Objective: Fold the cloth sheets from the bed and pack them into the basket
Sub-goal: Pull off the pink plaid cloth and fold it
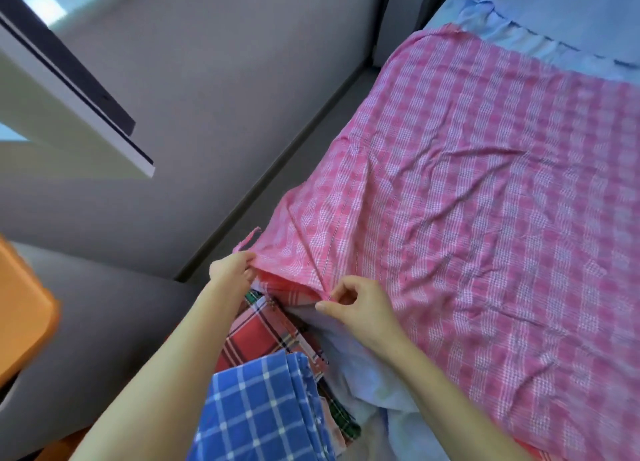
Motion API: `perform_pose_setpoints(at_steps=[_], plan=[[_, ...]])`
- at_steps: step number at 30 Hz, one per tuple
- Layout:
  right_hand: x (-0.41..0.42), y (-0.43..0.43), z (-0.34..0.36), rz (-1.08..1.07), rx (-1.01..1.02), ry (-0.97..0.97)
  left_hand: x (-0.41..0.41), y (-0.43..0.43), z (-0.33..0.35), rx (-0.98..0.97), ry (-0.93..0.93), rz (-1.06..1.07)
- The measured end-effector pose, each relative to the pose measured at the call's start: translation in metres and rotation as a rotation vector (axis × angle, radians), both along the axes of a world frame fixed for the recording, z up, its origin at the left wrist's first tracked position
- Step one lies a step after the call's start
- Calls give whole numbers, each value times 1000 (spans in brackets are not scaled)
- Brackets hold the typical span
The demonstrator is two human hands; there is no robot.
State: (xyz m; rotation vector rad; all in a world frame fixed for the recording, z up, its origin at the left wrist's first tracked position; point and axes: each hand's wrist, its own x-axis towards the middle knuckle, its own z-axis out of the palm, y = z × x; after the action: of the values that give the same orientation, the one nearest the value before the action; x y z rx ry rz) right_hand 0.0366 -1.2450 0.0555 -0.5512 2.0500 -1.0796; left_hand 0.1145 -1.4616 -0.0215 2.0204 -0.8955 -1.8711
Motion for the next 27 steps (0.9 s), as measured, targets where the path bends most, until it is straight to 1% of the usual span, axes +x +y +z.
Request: perform_pose_setpoints(at_steps=[2,4,5,7,9,11,13,15,16,18,20,21,24,26,27], plan=[[-2,16,20,-14,-18,22,-4,-1,25,-98,-52,-43],[1,38,40,-43,-26,72,-15,4,59,-355,-148,-62],[5,48,46,-51,-28,81,-22,7,77,-495,-166,-65],[16,67,54,-64,-13,88,-45,19,118,-731,-79,-125],[25,90,63,-70,-11,71,-69,46,164,-925,50,-227],[29,114,72,-55,-16,65,-91,81,214,-1109,134,-337],[29,140,85,-87,-33,71,-112,117,259,-1314,133,-468],[24,177,99,-189,-30,102,-130,156,298,-1452,139,-585],[21,196,103,-226,-25,117,-138,173,312,-1486,162,-634],[15,240,115,-300,-33,126,-153,212,340,-1475,226,-718],[8,284,129,-411,-47,133,-165,250,354,-1421,254,-771],[4,297,135,-461,-53,140,-169,258,355,-1380,243,-781],[4,354,155,-673,-82,159,-178,310,355,-1309,302,-891],[8,387,157,-800,-109,131,-182,339,351,-1362,310,-961],[8,394,155,-841,-127,107,-180,339,348,-1401,297,-966]])
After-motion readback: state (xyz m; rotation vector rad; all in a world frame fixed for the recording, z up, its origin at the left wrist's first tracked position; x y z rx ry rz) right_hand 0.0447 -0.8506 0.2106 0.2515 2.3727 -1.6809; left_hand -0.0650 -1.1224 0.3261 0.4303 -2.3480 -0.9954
